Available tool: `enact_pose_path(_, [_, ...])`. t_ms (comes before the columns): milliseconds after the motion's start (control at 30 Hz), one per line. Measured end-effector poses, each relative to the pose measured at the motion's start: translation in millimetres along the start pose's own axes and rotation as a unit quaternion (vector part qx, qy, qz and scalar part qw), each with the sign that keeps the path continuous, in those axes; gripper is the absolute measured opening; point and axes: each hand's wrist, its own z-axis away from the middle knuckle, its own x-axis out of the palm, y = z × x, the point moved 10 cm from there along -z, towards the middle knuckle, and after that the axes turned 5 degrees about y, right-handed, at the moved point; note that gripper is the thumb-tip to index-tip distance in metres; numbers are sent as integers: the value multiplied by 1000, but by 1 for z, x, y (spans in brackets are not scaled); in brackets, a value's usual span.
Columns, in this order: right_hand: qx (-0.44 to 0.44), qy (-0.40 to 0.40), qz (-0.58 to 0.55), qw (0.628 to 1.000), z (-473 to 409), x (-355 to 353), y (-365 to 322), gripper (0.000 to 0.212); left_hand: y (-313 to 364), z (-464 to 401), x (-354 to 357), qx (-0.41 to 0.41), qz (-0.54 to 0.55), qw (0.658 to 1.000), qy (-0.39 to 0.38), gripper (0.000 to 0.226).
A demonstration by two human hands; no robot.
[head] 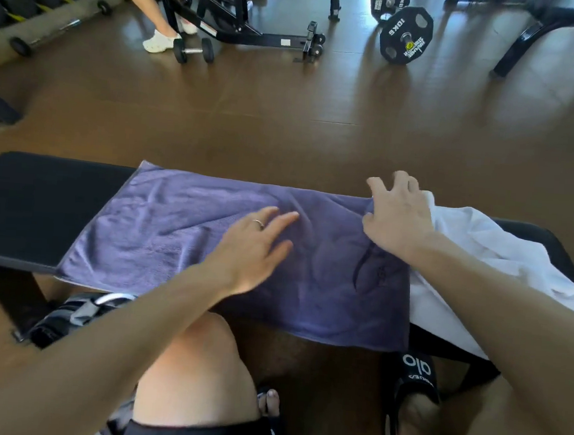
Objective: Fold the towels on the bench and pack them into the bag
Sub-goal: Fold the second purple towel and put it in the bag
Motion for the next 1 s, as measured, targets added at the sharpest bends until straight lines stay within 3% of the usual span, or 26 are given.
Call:
enact_pose_path(100, [-105, 0, -34, 994, 9, 9, -53, 58, -84, 7, 4, -159, -83, 982, -62, 61])
enact_pose_path(267, [-226, -88, -78, 967, 23, 47, -136, 59, -166, 25, -20, -248, -127, 959, -59, 63])
enact_pose_path(600, [-265, -84, -97, 956, -40, 77, -286, 59, -243, 4, -35, -244, -143, 958, -52, 58])
enact_pose_path(1000, [-305, -97, -96, 943, -67, 103, -406, 61, -362, 33, -54, -301, -138, 943, -35, 59])
